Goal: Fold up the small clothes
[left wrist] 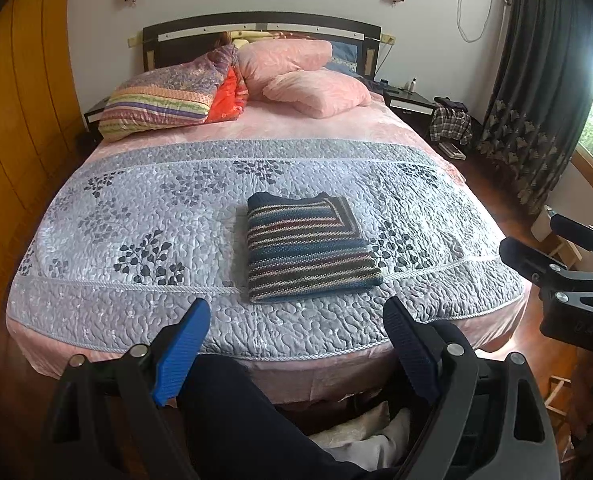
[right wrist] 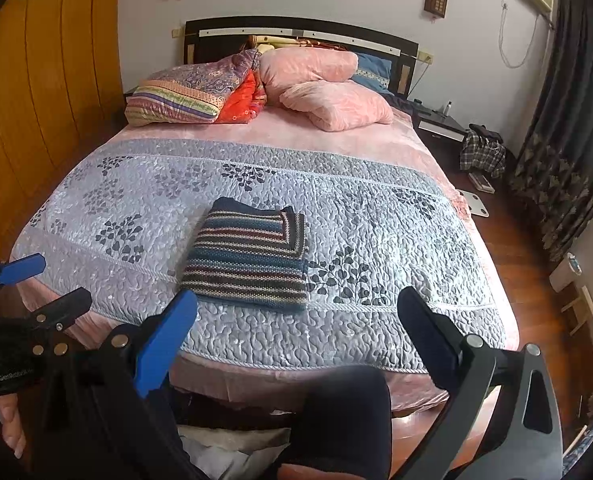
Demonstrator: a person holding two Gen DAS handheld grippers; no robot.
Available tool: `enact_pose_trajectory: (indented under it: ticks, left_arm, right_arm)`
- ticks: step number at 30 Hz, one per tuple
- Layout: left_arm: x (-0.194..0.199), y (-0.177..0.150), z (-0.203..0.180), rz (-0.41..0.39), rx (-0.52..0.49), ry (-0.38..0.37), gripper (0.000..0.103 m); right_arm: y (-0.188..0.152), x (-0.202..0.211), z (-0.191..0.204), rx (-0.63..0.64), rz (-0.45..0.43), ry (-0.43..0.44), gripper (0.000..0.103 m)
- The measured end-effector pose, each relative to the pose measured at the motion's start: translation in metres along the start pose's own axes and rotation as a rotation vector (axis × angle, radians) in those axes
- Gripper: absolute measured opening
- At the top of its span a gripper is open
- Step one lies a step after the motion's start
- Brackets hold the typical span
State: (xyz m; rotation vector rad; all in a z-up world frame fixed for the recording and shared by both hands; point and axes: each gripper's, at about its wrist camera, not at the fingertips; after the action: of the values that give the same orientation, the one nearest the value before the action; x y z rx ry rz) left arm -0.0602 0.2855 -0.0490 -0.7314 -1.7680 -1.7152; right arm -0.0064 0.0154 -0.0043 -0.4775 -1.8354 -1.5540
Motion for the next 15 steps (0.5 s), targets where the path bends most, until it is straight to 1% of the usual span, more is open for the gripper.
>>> enact_pose_trajectory:
  ticks: [15]
  left_arm:
    - [-0.0008,-0.0011,-0.0006,0.002,0.001,-0.003,0.088]
  right_arm:
    - [0.0012,-0.0028,0.001,0.003,-0.004,-0.008,0.1]
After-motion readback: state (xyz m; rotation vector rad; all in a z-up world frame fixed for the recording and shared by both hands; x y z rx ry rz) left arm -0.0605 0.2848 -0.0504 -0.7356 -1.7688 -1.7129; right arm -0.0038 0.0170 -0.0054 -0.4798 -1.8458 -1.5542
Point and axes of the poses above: each gripper's, at about its wrist camera, not at the fingertips, and x roughly against the way its jaws point, z to its left, y to its top, and after that the axes turned 2 degrees about -x, right-handed
